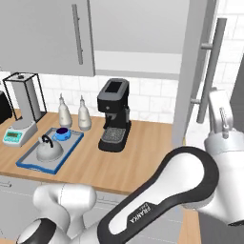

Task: Pick the kettle from the counter and place it on the tray. Then pick the mug from the cabinet and place it on the tray. Then close the cabinet doors.

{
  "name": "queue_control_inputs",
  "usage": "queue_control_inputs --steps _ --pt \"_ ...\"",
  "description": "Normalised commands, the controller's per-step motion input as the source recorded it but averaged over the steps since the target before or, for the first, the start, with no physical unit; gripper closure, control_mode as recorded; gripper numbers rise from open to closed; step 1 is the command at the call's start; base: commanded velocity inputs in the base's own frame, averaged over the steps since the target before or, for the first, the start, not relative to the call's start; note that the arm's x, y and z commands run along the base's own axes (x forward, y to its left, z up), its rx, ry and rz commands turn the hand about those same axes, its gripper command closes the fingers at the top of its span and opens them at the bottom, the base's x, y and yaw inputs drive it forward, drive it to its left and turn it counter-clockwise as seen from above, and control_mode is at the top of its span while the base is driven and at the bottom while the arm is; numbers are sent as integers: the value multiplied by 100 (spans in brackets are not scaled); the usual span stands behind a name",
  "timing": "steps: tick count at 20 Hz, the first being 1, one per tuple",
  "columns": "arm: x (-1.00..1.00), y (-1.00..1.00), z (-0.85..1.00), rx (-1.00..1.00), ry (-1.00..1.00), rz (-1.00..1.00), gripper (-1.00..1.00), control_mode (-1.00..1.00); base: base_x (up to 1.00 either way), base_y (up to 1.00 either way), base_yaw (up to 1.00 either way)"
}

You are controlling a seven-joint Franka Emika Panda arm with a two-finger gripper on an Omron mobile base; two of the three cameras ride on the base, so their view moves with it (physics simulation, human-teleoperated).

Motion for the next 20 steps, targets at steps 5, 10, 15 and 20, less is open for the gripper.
queue_control_inputs --steps 5,10,15,20 --pt "9 83 19 -25 10 24 -100 -100 0 0 0" --pt "47 97 19 -21 25 15 -100 -100 0 0 0" --pt "78 90 16 -14 36 10 -100 -100 0 0 0" --pt "98 80 1 -8 31 4 -100 -100 0 0 0"
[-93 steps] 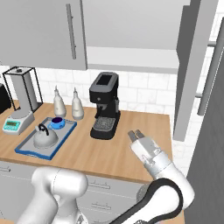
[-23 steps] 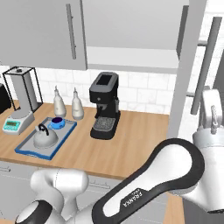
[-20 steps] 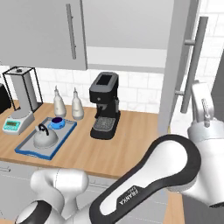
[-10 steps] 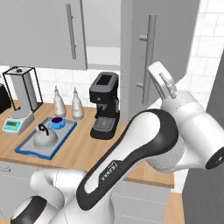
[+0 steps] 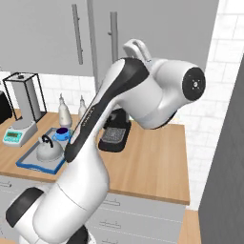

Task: Pick the kettle from the counter and place it on the tray. Then pick the mug from the cabinet and place it on the tray. Then close the cabinet doors.

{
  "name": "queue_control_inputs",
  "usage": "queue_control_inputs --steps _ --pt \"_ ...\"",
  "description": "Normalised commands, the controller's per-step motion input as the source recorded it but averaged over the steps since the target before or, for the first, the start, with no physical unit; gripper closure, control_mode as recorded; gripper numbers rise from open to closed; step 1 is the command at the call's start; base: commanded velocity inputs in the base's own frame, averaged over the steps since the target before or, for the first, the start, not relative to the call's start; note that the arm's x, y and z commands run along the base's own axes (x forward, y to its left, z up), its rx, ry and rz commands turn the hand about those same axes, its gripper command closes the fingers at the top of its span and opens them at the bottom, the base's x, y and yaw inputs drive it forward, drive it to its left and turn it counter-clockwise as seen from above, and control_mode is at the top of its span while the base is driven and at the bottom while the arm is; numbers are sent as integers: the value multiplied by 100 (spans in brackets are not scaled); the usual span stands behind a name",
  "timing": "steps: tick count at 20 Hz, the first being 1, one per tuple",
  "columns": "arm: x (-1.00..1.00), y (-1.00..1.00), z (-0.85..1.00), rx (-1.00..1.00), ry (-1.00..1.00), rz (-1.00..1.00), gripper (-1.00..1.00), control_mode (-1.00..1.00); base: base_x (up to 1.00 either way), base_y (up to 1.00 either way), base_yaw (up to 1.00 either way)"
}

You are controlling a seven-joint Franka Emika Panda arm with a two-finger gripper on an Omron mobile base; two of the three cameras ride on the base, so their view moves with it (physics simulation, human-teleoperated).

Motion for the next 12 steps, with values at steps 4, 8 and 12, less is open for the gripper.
queue_control_inputs --steps 4,8,12 --pt "100 69 0 -5 18 0 -100 -100 0 0 0" --pt "98 63 -5 -7 3 0 -100 -100 0 0 0" --pt "93 61 -10 -7 0 0 -100 -100 0 0 0"
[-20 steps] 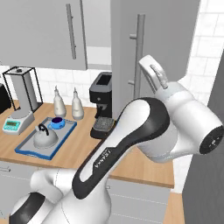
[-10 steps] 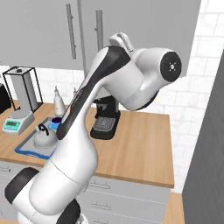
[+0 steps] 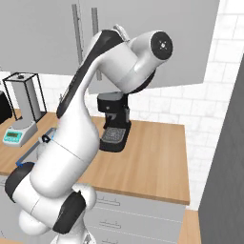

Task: Pick the kettle from the counter and place it on the tray. Then pick the mug from the cabinet and place it on the tray. Then close the cabinet doors.

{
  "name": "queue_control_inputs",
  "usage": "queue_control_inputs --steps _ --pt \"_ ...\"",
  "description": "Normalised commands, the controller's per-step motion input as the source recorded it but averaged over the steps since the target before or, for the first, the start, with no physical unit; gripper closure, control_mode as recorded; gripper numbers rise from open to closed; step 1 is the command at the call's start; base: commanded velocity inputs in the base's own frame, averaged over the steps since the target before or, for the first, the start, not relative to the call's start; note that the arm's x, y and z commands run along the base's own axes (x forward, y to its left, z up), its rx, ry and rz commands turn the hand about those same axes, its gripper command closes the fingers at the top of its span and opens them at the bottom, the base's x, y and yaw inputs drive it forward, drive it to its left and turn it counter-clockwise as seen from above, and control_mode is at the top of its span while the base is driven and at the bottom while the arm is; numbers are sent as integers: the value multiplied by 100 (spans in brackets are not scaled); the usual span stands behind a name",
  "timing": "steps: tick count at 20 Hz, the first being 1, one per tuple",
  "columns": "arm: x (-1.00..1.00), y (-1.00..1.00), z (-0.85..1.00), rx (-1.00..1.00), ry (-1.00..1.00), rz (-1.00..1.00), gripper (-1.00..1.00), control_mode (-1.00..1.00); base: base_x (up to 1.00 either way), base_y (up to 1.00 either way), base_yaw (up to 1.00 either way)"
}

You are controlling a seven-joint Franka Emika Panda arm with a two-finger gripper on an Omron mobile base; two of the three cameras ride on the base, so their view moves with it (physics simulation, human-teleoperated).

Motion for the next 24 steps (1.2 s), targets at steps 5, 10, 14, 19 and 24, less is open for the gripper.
queue_control_inputs --steps 5,10,14,19,24 --pt "96 60 -18 -8 0 -2 -100 -100 0 0 0" --pt "94 56 -17 -7 0 -6 -100 -100 0 0 0" --pt "66 45 -20 -7 -3 -7 -100 -100 0 0 0" --pt "56 36 -31 -6 -12 -8 -100 -100 0 0 0" --pt "66 28 -32 -5 -11 -10 -100 -100 0 0 0"
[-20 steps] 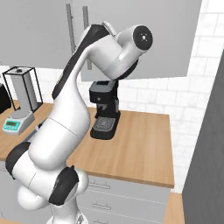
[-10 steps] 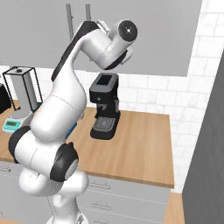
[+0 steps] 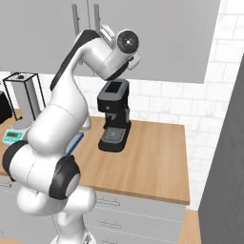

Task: Pick the kettle from the counter and place it on the tray. Then pick the mug from the cabinet and place it on the tray. Then close the cabinet doors.

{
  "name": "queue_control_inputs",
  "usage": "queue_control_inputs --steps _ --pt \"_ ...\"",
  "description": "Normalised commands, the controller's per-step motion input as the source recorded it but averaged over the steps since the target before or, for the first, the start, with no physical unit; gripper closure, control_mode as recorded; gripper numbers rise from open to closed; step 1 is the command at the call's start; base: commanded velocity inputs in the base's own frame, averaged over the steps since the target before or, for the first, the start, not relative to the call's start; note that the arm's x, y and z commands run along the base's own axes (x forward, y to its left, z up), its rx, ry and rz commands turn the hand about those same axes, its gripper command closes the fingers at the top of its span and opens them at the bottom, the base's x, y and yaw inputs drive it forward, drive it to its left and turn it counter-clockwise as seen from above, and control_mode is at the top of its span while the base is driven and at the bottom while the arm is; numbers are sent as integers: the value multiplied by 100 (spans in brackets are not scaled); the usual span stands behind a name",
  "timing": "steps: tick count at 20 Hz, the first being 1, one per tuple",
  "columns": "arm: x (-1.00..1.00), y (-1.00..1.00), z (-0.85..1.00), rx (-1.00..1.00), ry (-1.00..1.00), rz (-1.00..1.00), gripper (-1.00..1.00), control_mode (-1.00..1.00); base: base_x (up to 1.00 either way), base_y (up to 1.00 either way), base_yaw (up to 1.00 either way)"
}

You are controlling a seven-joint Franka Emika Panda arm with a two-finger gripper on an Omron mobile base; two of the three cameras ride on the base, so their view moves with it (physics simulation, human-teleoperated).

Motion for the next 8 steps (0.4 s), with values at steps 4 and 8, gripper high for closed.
queue_control_inputs --steps 4,8 --pt "78 18 -32 -6 -12 -13 -100 -100 0 0 0" --pt "77 13 -31 -9 -14 -16 -100 -100 0 0 0"
